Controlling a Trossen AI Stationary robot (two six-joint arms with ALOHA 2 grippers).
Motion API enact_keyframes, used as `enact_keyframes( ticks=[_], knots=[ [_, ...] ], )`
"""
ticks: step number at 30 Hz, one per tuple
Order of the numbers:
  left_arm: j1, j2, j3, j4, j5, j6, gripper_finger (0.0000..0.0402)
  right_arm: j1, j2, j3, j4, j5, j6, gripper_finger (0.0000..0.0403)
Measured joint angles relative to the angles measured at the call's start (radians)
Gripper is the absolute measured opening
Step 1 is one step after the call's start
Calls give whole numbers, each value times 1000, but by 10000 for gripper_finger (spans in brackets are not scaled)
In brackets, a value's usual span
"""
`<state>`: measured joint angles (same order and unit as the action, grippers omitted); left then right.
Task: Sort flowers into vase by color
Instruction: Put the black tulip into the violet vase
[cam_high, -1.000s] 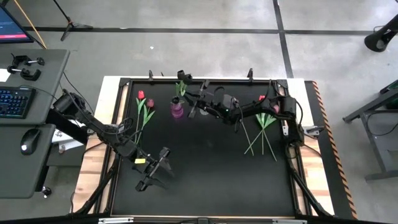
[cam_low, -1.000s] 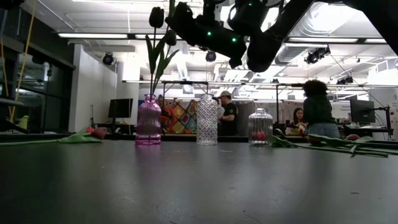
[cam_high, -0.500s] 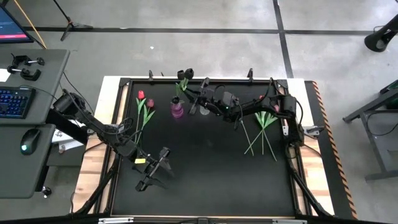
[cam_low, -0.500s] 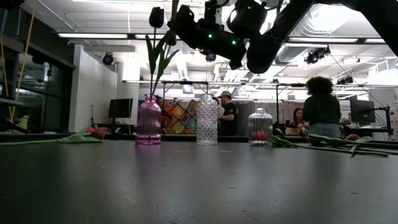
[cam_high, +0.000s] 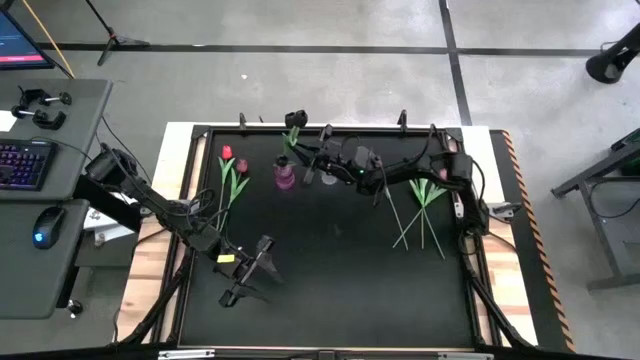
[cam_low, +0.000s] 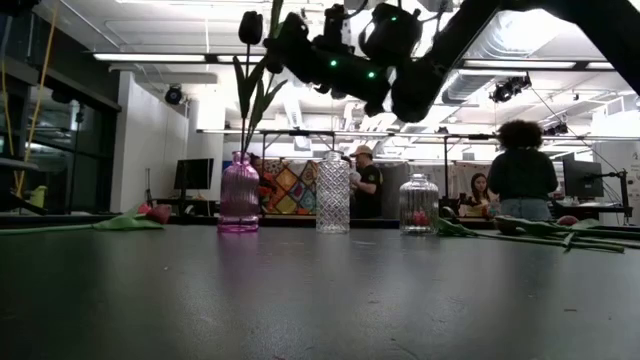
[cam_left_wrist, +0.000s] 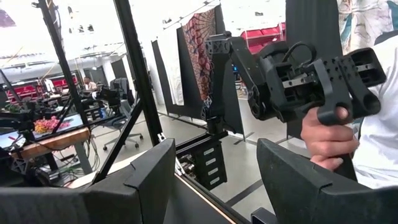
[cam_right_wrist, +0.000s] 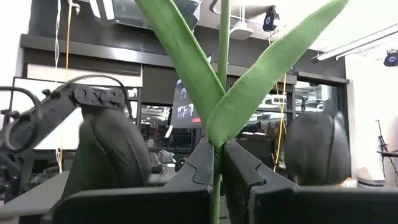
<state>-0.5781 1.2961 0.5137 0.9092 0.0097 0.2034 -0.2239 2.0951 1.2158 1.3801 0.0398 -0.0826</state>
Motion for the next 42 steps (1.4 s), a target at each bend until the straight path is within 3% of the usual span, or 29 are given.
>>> enact_keyframes(
  ticks=[7, 12, 21, 29, 35, 42],
  knots=[
    [0, 0, 0, 0, 0, -1, 213, -2, 94, 112, -11, -45, 15, 0],
    [0, 0, 0, -16, 0, -30, 213, -2, 97, 118, -42, -42, -8, 0],
    [-1, 0, 0, -31, 0, -36, 213, 0, 97, 118, -131, 61, -4, 0],
    [-1, 0, 0, -30, 0, -45, 213, 2, 97, 118, -178, 65, -3, 8],
    [-1, 0, 0, -30, 0, -45, 213, 4, 97, 118, -195, 66, 24, 44],
    [-1, 0, 0, -30, 1, -46, 213, 22, 84, 117, -249, 128, -4, 137]
  ],
)
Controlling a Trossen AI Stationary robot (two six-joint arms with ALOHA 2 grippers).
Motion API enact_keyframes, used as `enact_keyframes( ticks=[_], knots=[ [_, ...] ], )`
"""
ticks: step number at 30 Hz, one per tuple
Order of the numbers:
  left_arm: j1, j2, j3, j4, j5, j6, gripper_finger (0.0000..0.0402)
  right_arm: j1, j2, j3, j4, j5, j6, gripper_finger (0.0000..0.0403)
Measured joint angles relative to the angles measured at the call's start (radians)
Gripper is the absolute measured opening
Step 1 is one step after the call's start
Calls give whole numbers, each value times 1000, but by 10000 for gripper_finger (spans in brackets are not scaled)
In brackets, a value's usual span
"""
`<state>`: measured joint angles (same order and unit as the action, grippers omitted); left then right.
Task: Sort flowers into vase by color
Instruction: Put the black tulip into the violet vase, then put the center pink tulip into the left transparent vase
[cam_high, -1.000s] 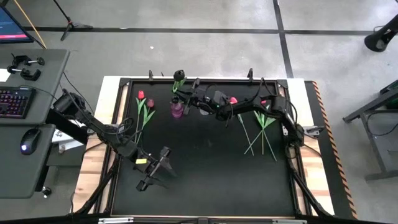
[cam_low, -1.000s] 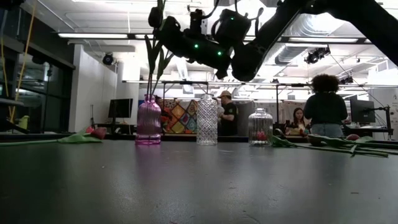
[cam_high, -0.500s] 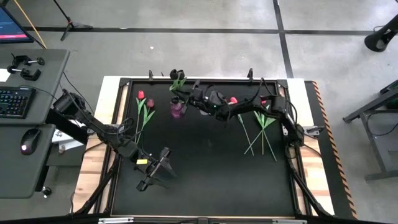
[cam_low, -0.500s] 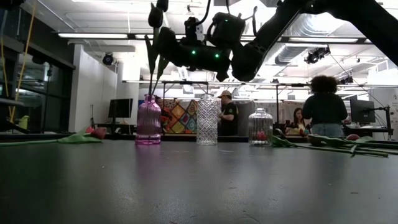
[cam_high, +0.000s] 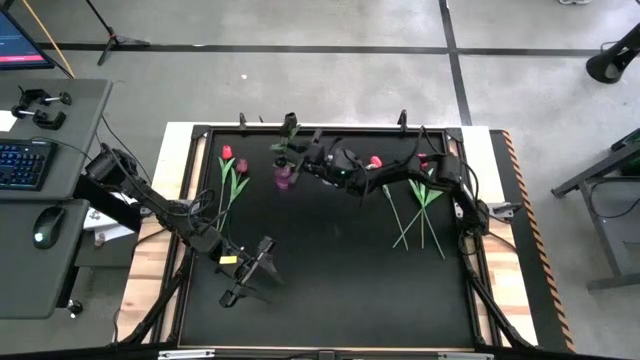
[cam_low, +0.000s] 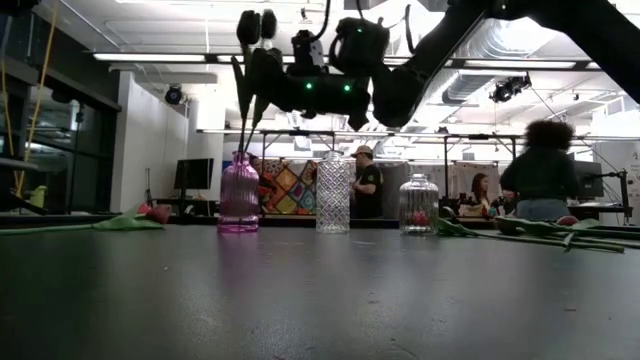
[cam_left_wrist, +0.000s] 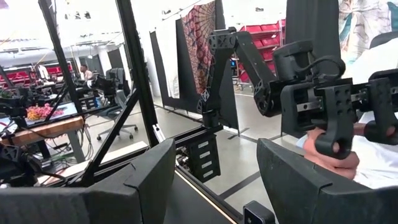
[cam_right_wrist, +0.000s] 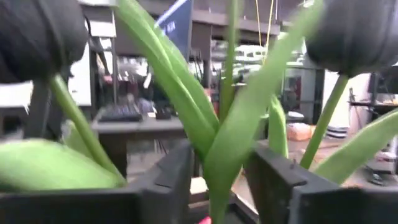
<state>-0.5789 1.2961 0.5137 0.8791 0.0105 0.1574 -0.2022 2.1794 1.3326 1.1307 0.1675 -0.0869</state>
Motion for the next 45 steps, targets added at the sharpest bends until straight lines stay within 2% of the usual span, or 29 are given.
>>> enact_keyframes(
  ticks=[7, 12, 22, 29, 40, 45],
  knots=[
    [0, 0, 0, 0, 0, -24, 213, 29, -108, 0, -294, 89, -87, 231],
    [0, 0, 0, 1, 0, -24, 213, 40, -192, 0, -484, 92, -124, 261],
    [0, 0, 0, 1, 0, -24, 213, 37, -341, 0, -845, 92, -124, 264],
    [0, 0, 0, 2, 0, -23, 213, 37, -444, 0, -1169, 92, -110, 264],
    [1, 0, 0, 6, -36, -23, 213, 47, -523, -5, -1858, 92, 128, 264],
    [1, 0, 0, -1, -51, -23, 213, 90, -534, -115, -1942, 106, 220, 264]
  ],
)
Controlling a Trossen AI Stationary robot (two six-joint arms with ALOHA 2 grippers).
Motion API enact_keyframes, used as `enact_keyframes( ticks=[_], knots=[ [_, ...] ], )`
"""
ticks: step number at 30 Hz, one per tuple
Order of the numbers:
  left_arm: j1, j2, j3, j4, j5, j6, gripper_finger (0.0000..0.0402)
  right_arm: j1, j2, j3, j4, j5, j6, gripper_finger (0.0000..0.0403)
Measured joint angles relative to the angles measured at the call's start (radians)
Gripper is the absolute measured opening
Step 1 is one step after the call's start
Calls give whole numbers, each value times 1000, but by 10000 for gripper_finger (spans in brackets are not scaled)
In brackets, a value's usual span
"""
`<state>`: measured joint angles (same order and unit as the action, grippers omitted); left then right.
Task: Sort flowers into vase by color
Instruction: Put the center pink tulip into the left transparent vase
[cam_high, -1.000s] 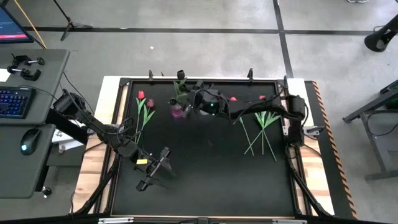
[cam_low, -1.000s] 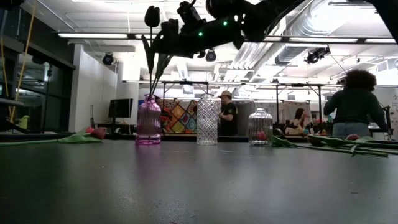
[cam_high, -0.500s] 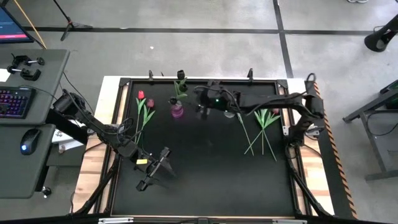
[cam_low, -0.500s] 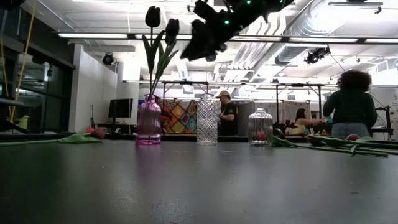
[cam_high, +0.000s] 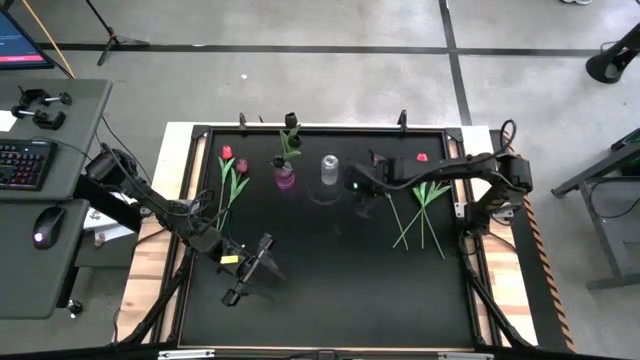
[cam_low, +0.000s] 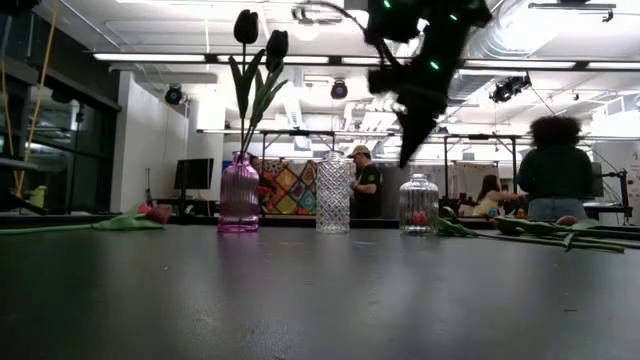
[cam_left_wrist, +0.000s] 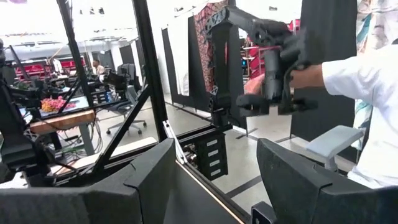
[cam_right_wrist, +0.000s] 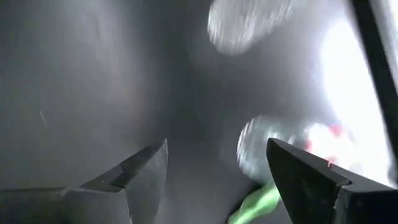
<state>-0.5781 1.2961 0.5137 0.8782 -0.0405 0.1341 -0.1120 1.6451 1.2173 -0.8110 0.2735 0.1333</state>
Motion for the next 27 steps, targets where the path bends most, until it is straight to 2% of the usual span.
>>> enact_keyframes(
  ticks=[5, 9, 13, 15, 18, 23, 27],
  knots=[
    [0, 0, 0, -1, -1, 0, 213, 46, -46, -166, -11, 40, 104, 264],
    [3, 0, 0, 0, -6, 0, 213, 70, -133, -270, -11, 78, 210, 264],
    [3, 0, 0, 1, -29, 0, 213, 59, -229, -363, -19, 205, 419, 264],
    [3, 0, 0, 1, -39, 0, 213, 24, -268, -408, -4, 230, 518, 264],
    [3, 0, 0, 2, -51, 0, 213, -48, -295, -479, 87, 170, 566, 264],
    [3, 0, 0, 2, -54, 0, 213, -154, -273, -564, 340, 25, 476, 263],
    [3, 0, 0, 1, -54, 25, 213, -196, -227, -558, 370, -5, 409, 263]
  ],
)
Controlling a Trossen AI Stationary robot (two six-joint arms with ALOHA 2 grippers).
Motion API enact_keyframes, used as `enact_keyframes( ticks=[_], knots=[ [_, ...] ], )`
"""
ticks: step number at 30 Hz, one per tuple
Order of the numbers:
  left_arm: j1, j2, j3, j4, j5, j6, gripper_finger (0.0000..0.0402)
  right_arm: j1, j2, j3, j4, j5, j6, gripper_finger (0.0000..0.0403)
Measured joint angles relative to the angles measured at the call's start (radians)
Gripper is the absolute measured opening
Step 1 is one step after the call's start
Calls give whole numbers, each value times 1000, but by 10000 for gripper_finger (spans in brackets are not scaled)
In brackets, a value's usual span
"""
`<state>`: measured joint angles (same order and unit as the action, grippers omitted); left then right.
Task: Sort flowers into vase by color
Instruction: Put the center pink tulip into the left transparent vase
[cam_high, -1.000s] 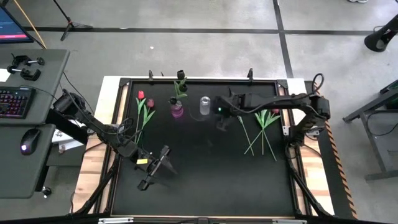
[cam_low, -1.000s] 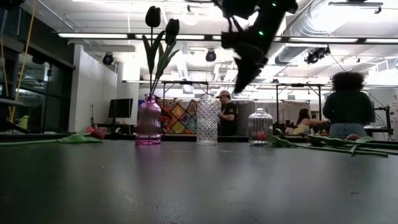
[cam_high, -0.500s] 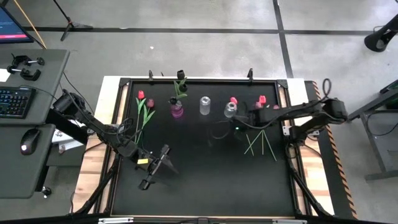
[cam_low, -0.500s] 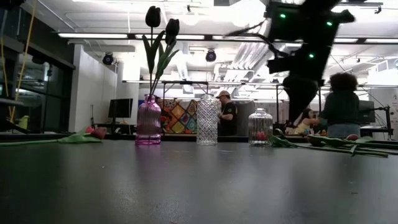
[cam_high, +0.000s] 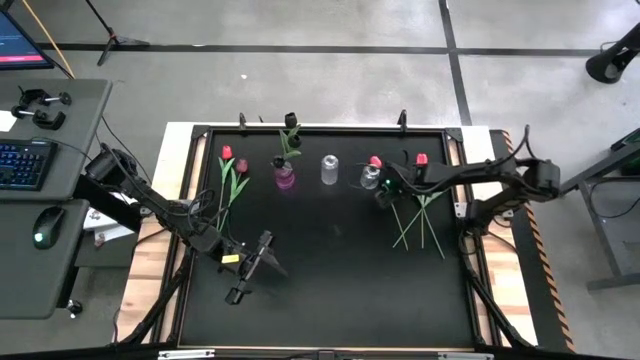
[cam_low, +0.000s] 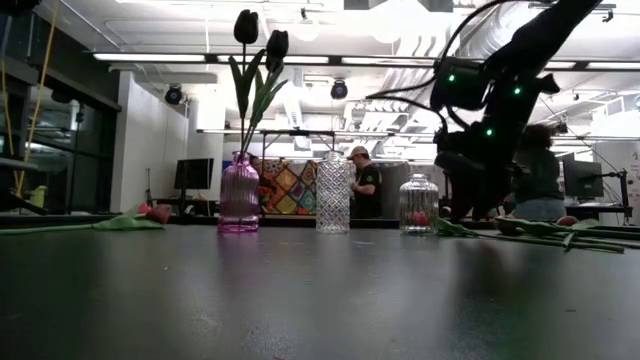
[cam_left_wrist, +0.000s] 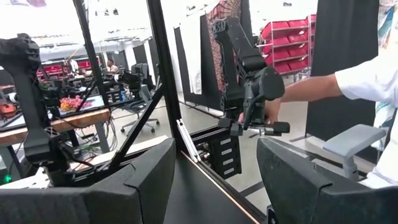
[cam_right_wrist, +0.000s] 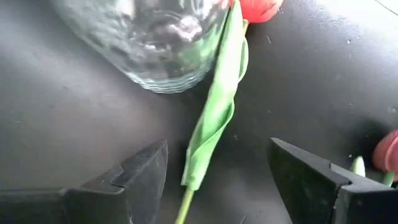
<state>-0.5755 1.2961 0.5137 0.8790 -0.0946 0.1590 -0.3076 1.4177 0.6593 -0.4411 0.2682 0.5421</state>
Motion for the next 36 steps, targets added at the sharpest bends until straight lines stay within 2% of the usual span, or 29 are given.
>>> enact_keyframes(
  ticks=[7, 11, 15, 21, 22, 26, 29, 36],
  knots=[
    [0, 0, 0, -1, -2, 0, 213, -6, 74, 6, 0, -14, -25, 262],
    [0, 0, 0, -1, -3, 0, 213, -4, 104, 12, 15, 3, -19, 236],
    [0, 0, 0, -1, -3, 0, 213, -4, 106, 10, 42, 2, -26, 173],
    [0, 0, 0, -1, -3, 0, 213, 7, 107, 11, -22, 30, -38, 26],
    [0, 0, 0, -1, -3, 0, 213, 12, 106, 11, -37, 35, -44, 14],
    [0, 0, 0, -1, -5, 0, 213, 37, 98, 9, -91, 66, -26, 17],
    [0, 0, 0, -1, -7, 0, 213, 59, 61, 5, -126, 97, -23, 4],
    [0, 0, 0, -2, -24, 1, 213, 80, -140, 4, -137, 222, 42, 3]
  ],
)
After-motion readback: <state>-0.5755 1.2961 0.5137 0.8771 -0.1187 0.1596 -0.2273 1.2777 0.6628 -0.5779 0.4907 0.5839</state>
